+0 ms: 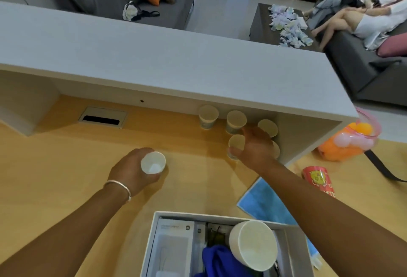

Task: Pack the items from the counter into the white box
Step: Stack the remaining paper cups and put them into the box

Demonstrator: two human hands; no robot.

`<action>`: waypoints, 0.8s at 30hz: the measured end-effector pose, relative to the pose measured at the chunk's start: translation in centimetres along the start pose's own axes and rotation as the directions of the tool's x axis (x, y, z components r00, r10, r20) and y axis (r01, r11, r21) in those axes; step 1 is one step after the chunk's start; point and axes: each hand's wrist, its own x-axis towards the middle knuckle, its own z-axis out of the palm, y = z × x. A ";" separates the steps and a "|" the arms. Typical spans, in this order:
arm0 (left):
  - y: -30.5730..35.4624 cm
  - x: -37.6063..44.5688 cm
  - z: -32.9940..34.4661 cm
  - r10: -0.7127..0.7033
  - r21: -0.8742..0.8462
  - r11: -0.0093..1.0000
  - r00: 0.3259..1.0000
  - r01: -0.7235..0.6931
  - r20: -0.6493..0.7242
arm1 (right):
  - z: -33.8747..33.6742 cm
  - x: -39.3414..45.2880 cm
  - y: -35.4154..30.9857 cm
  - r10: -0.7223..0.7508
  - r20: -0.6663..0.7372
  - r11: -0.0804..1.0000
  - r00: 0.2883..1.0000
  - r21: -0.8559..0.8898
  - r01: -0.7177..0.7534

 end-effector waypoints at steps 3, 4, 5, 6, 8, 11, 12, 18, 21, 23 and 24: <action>-0.8 -0.2 0.3 -0.018 -0.051 0.999 0.999 0.016 -0.034 | 0.8 0.7 0.0 -0.024 0.013 0.998 1.000 -0.066 0.025; -0.9 -0.3 0.4 -0.013 -0.043 0.999 0.999 0.011 -0.040 | 0.9 0.7 0.0 -0.036 0.009 0.997 0.999 -0.072 0.037; -1.1 -0.3 0.6 -0.011 -0.037 0.999 0.999 0.009 -0.050 | 1.0 0.7 -0.1 -0.050 0.008 0.995 0.999 -0.081 0.051; -1.2 -0.3 0.7 -0.012 -0.038 0.999 0.998 0.010 -0.059 | 1.1 0.6 -0.1 -0.063 0.009 0.994 0.998 -0.086 0.063; -1.3 -0.3 0.9 -0.013 -0.039 0.999 0.998 0.010 -0.067 | 0.9 0.6 -0.3 -0.049 0.010 0.998 0.999 -0.027 0.049; -1.5 -0.3 1.1 -0.009 -0.028 1.000 0.998 0.007 -0.068 | -0.7 1.2 -0.8 0.067 -0.042 0.970 0.997 0.235 -0.055; -1.6 -0.3 1.2 -0.008 -0.025 1.000 0.997 0.006 -0.071 | -1.4 1.7 -0.9 0.098 -0.094 0.949 0.991 0.307 -0.065; -1.8 -0.3 1.2 0.011 -0.019 1.000 0.997 -0.013 -0.080 | -2.9 4.7 -1.9 0.302 -0.171 0.882 0.938 0.423 -0.207; -1.9 -0.3 1.2 0.023 -0.014 1.000 0.997 -0.024 -0.074 | -2.2 5.6 -2.0 0.294 -0.198 0.884 0.935 0.429 -0.187; -2.0 -0.2 1.1 0.032 -0.004 0.999 0.997 -0.032 -0.066 | -1.4 6.3 -1.9 0.276 -0.191 0.888 0.942 0.425 -0.174; -2.0 -0.3 1.1 0.035 -0.007 0.999 0.997 -0.035 -0.063 | -1.0 6.6 -1.9 0.271 -0.184 0.887 0.945 0.428 -0.171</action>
